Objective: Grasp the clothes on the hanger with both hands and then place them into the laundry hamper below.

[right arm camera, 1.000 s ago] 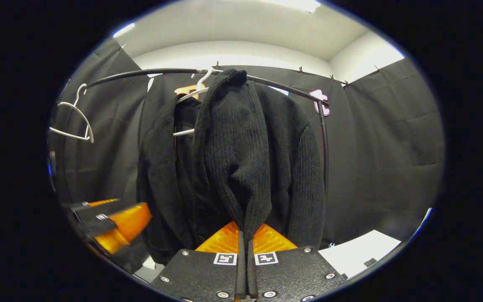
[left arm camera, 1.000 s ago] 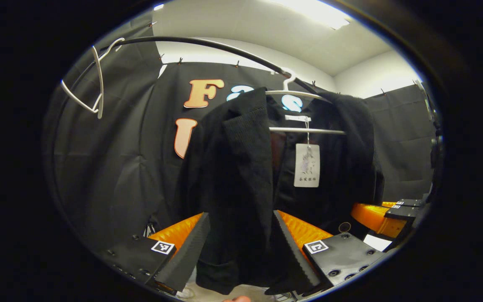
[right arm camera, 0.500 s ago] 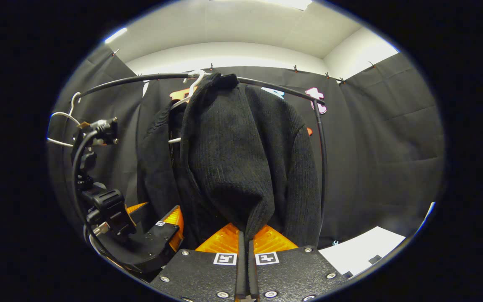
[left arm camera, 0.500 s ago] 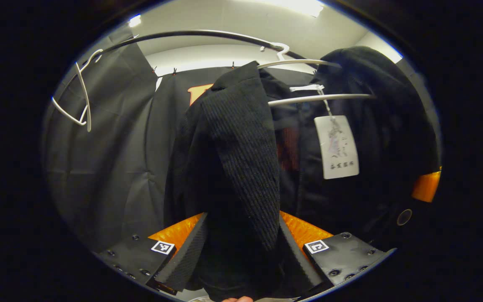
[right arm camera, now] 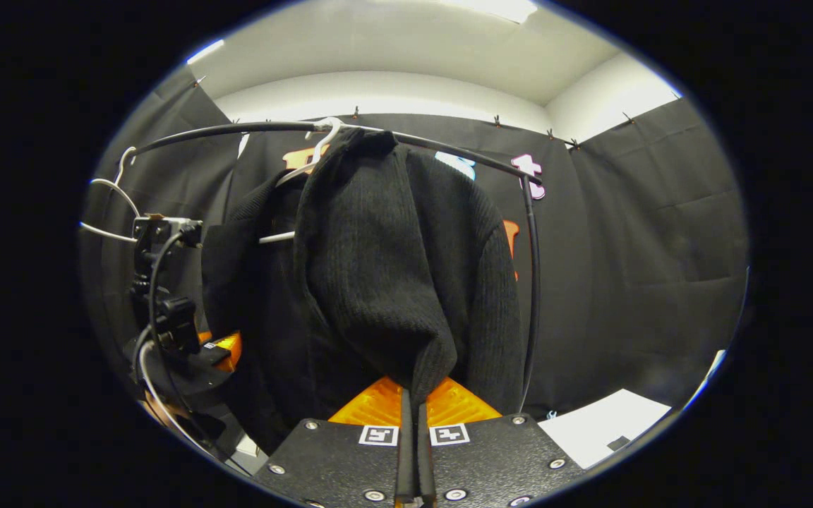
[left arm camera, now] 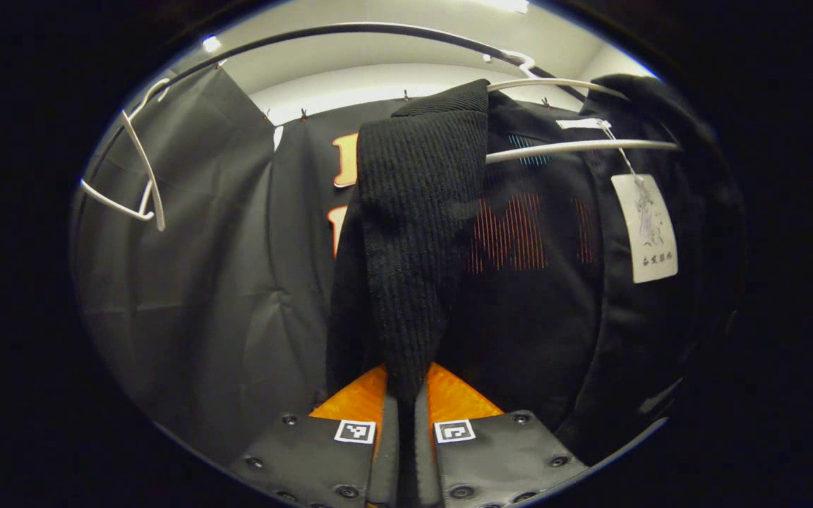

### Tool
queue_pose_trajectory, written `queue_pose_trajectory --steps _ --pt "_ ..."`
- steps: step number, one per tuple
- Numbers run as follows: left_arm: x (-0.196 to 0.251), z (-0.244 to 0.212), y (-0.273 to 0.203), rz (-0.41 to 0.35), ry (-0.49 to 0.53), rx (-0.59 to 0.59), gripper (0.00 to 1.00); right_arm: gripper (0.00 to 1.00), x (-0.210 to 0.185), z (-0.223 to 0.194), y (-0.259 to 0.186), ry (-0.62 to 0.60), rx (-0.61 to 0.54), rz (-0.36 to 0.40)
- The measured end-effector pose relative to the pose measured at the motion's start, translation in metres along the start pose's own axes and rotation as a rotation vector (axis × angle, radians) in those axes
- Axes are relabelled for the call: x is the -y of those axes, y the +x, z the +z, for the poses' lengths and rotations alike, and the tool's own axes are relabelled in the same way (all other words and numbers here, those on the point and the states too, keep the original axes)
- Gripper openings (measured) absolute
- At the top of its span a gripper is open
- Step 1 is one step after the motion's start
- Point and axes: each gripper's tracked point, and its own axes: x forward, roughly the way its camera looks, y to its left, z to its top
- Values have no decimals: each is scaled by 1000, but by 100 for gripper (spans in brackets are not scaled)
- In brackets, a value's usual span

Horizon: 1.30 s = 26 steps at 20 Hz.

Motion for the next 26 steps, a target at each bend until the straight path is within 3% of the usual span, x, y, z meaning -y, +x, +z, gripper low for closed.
queue_pose_trajectory --steps 1,4,5,6,8,9,11,13,15,16,17,20,26 --pt "1 4 -1 -20 -25 0 17 2 0 8 -2 5 28 2" --pt "-7 23 -10 -12 -22 23 14 0 18 34 -4 -13 92 -62" --pt "-19 34 -14 13 -12 45 14 0 24 45 -6 -25 113 -79" --pt "-27 49 -16 20 -10 72 20 0 30 56 -8 -33 137 -94" --pt "-35 81 -23 -4 -28 119 14 0 42 79 -9 -33 168 -115" --pt "-33 89 -25 -6 -31 137 12 5 49 90 -10 -24 179 -126" --pt "-31 105 -24 -22 -27 169 13 5 63 109 -13 5 207 -146" --pt "-29 110 -19 -43 -34 178 10 0 89 136 -13 19 245 -182" --pt "-23 101 -16 -71 -39 155 8 0 112 161 -12 25 262 -206" --pt "-19 95 -16 -82 -43 138 5 5 123 173 -12 23 274 -218" --pt "-15 93 -19 -92 -45 131 7 0 135 184 -8 19 280 -228" --pt "-13 94 -19 -106 -46 143 7 0 161 207 8 14 280 -254" --pt "-10 96 -21 -123 -52 147 7 0 176 225 69 -51 240 -225"
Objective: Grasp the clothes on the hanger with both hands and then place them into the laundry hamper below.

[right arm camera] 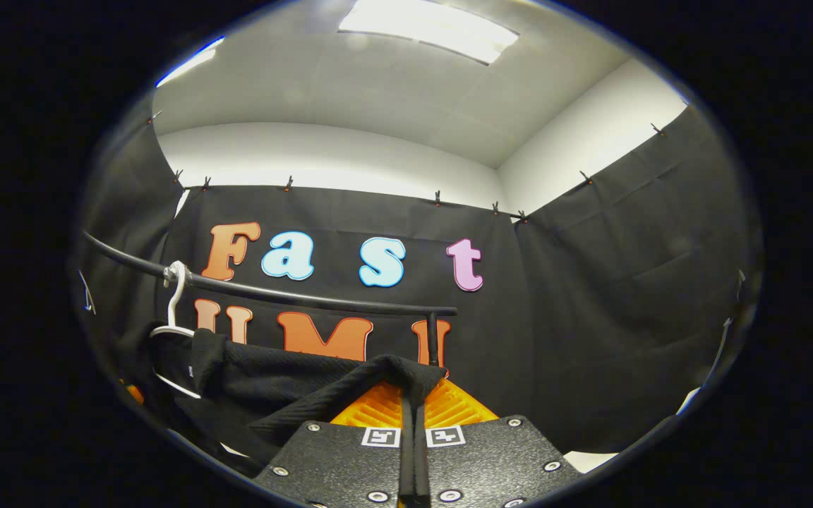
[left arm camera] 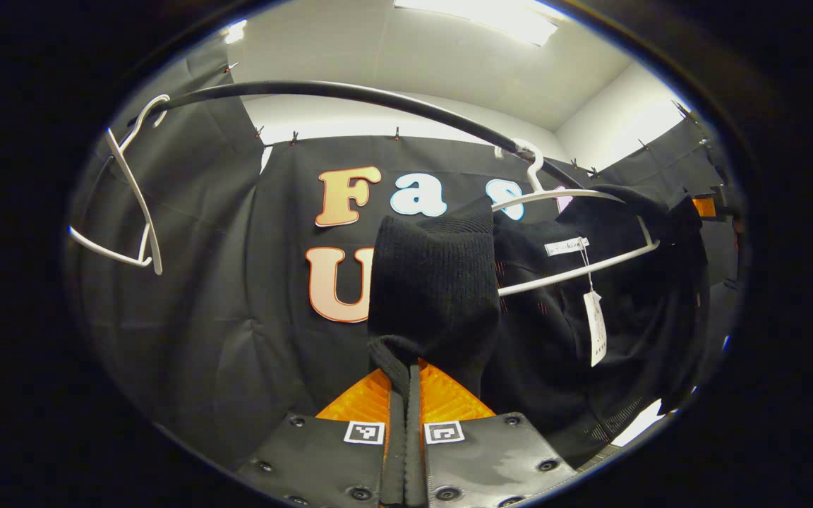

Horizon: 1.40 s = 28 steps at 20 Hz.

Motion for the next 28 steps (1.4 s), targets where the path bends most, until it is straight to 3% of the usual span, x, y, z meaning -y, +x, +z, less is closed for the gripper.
queue_pose_trajectory --steps 7,8,10,15,21,26,28 --pt "-1 8 0 -16 -3 15 7 0 20 -53 51 12 -126 34" --pt "-2 11 0 -10 -12 20 7 5 20 -68 55 25 -155 36" --pt "-5 16 -5 4 -28 26 7 0 19 -92 56 13 -189 36" --pt "-16 24 -9 40 -32 31 7 0 -9 -139 29 -53 -242 76" --pt "-31 40 7 61 -10 43 7 0 -46 -179 -18 -23 -293 135" --pt "-37 53 26 62 -24 44 7 0 -74 -232 -48 13 -401 181" --pt "-36 56 20 66 -14 56 7 0 -83 -229 -59 46 -382 185"
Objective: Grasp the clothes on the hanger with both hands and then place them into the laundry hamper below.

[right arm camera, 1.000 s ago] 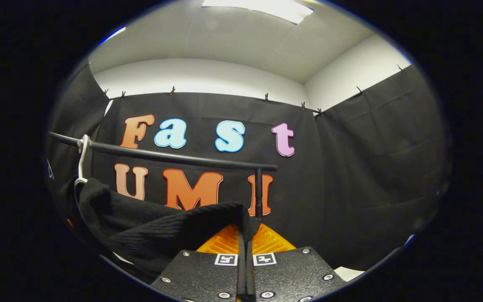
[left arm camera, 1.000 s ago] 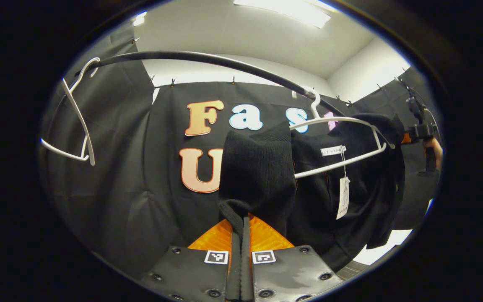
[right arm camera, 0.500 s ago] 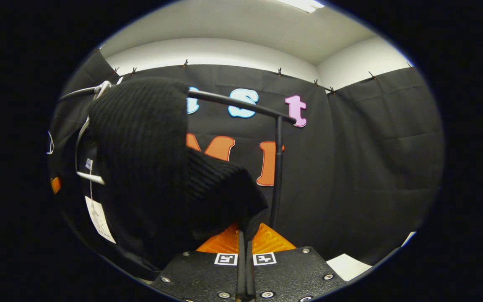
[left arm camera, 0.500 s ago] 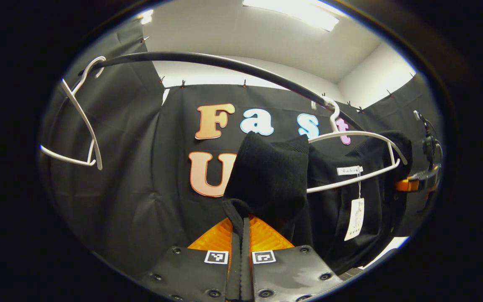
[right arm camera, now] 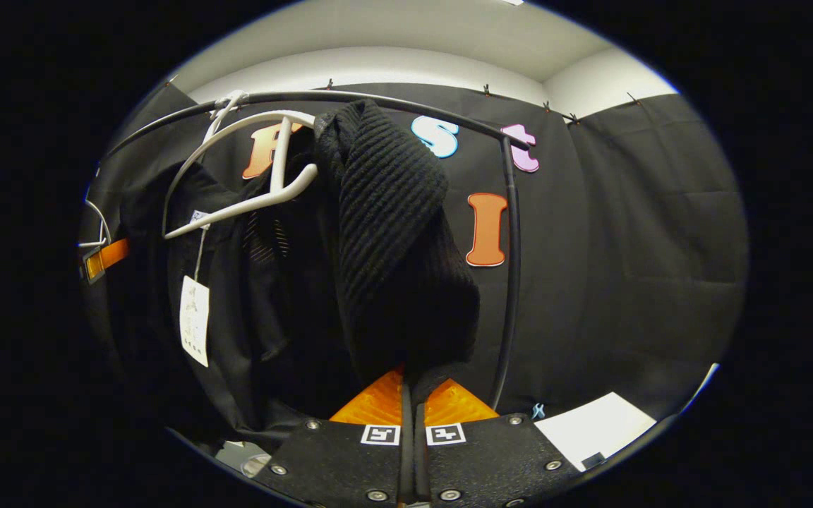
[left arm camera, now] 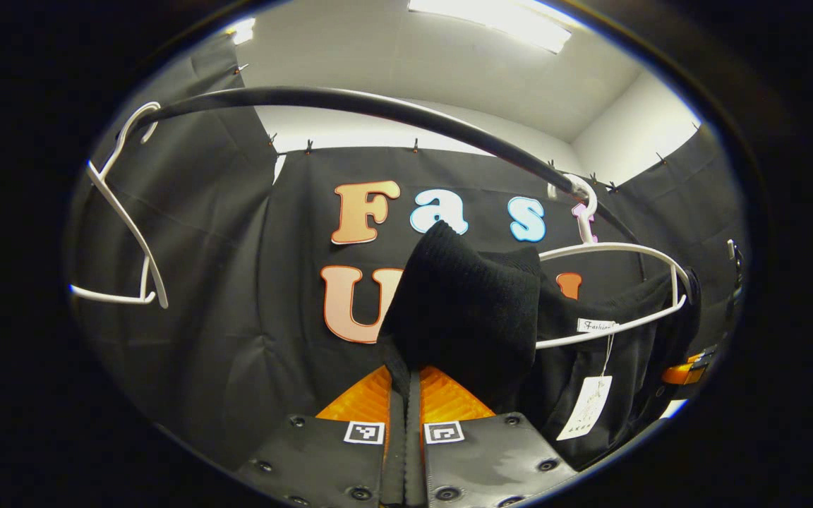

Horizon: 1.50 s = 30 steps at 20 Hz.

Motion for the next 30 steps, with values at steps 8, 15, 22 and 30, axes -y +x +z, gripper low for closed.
queue_pose_trajectory --steps 8,15,22,30 --pt "6 10 -3 -20 1 3 7 0 -2 -34 27 109 -68 10" --pt "7 2 3 -48 7 -21 7 0 61 80 12 270 141 -75" --pt "20 0 6 -73 -30 -9 7 7 121 145 13 111 220 -189" --pt "9 13 22 -43 -19 10 7 0 25 61 24 -49 82 -36"
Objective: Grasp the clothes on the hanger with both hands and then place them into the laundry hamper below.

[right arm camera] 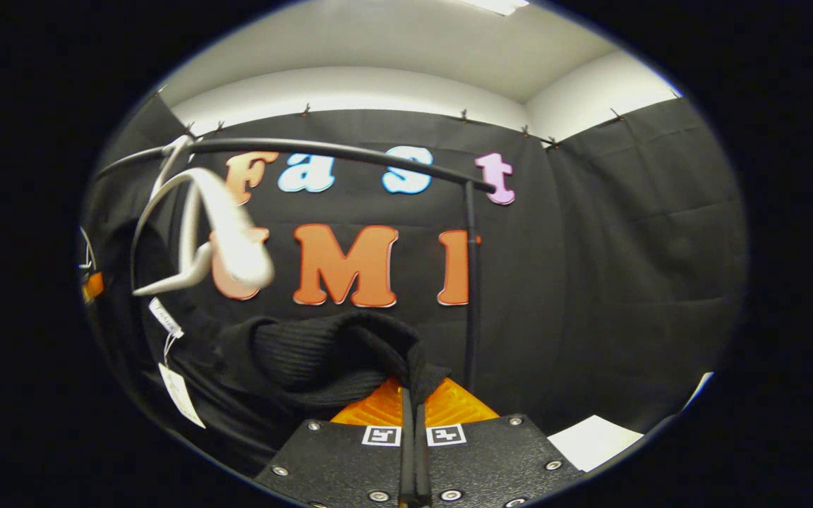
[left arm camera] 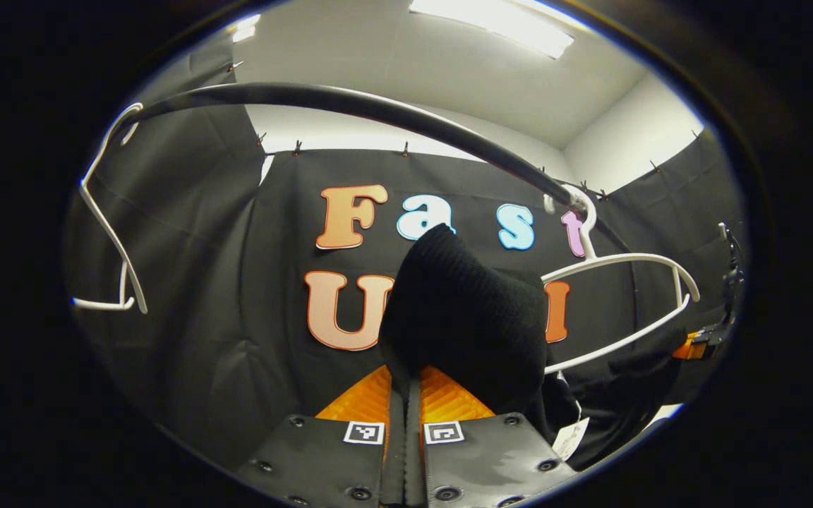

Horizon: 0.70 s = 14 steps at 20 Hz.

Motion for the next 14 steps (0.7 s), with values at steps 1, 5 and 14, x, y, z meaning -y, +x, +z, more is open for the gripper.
queue_pose_trajectory --steps 1,5,14 --pt "-7 2 1 22 9 5 7 0 -23 -7 -7 -17 -6 37" --pt "-47 17 7 116 18 33 7 0 -96 -33 -34 -11 -36 161" --pt "-101 5 22 223 78 -8 7 0 -168 -65 -54 38 -85 287"
